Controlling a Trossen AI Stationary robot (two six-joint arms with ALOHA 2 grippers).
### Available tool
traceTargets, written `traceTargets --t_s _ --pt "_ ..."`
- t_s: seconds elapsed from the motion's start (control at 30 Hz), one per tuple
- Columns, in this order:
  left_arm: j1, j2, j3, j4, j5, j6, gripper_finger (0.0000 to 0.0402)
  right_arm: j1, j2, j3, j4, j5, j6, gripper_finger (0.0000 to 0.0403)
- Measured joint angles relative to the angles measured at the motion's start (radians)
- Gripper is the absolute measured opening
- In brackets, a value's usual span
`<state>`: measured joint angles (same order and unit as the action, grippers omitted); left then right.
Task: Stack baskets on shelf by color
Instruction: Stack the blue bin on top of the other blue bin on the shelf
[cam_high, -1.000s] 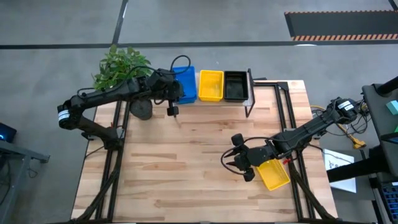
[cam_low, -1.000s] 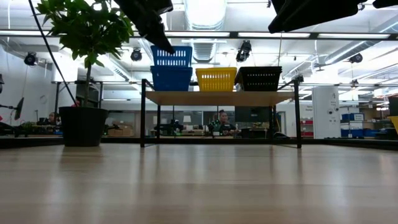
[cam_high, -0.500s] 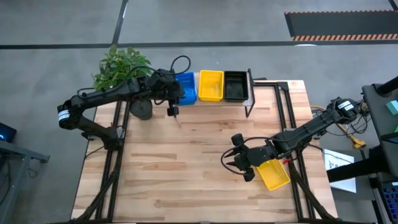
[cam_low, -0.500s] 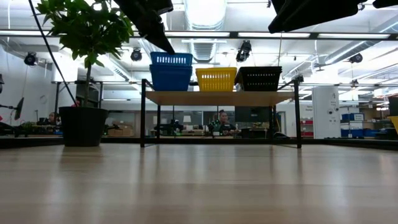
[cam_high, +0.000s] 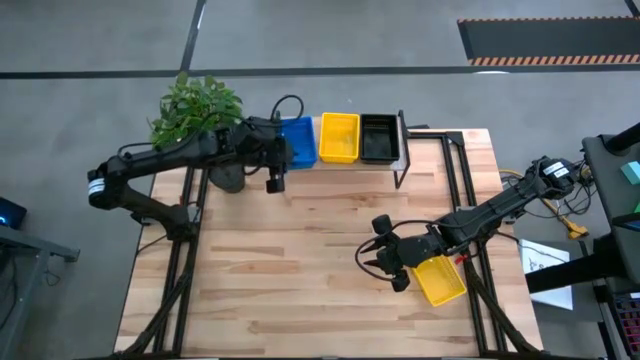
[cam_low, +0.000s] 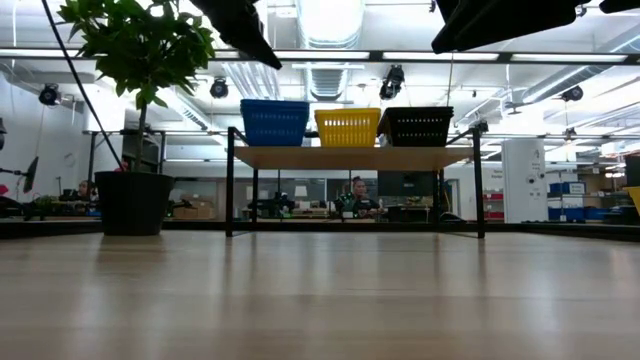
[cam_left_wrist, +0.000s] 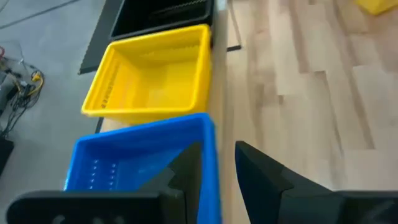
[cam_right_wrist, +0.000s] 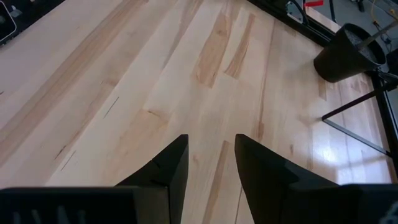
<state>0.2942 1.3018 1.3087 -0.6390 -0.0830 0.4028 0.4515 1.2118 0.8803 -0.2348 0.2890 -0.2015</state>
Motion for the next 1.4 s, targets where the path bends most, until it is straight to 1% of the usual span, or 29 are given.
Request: traceTargets --t_s 0.13,0.23,0.33,0.4,0.57,0.73,0.87,1.03,1.27,1.33,1.4 --pt "-0.055 -0.008 -0.004 -0.02 0.012 -0.004 0.0082 0.0 0.0 0.0 0.0 0.0 0.0 0.0123" --pt "-0.103 0.012 -0.012 -0.064 0.014 -0.026 0.0082 0.0 0.0 0.0 0.0 0.0 0.0 0.0123" --pt "-0.135 0.038 -0.051 -0.068 0.012 -0.054 0.0082 0.0 0.0 0.0 0.0 0.0 0.0 0.0123" --pt "-0.141 0.051 -0.086 -0.07 -0.027 -0.055 0.0082 0.0 0.0 0.0 0.0 0.0 0.0 0.0123" --pt "-0.132 0.069 -0.14 -0.079 -0.202 -0.056 0.0082 0.0 0.0 0.0 0.0 0.0 0.001 0.0123" --pt "-0.11 0.064 -0.143 -0.076 -0.257 -0.056 0.0082 0.0 0.0 0.0 0.0 0.0 0.002 0.0123" --pt "-0.089 0.055 -0.143 -0.081 -0.346 -0.056 0.0082 0.0 0.0 0.0 0.0 0.0 0.003 0.0123" --pt "-0.061 0.054 -0.143 -0.083 -0.368 -0.06 0.0082 0.0 0.0 0.0 0.0 0.0 0.006 0.0123" --pt "-0.059 0.052 -0.145 -0.08 -0.364 -0.061 0.0082 0.0 0.0 0.0 0.0 0.0 0.009 0.0123" --pt "-0.065 0.052 -0.145 -0.079 -0.339 -0.084 0.0082 0.0 0.0 0.0 0.0 0.0 0.027 0.0123" --pt "-0.077 0.051 -0.14 -0.077 -0.289 -0.112 0.0082 0.0 0.0 0.0 0.0 0.0 0.06 0.0123"
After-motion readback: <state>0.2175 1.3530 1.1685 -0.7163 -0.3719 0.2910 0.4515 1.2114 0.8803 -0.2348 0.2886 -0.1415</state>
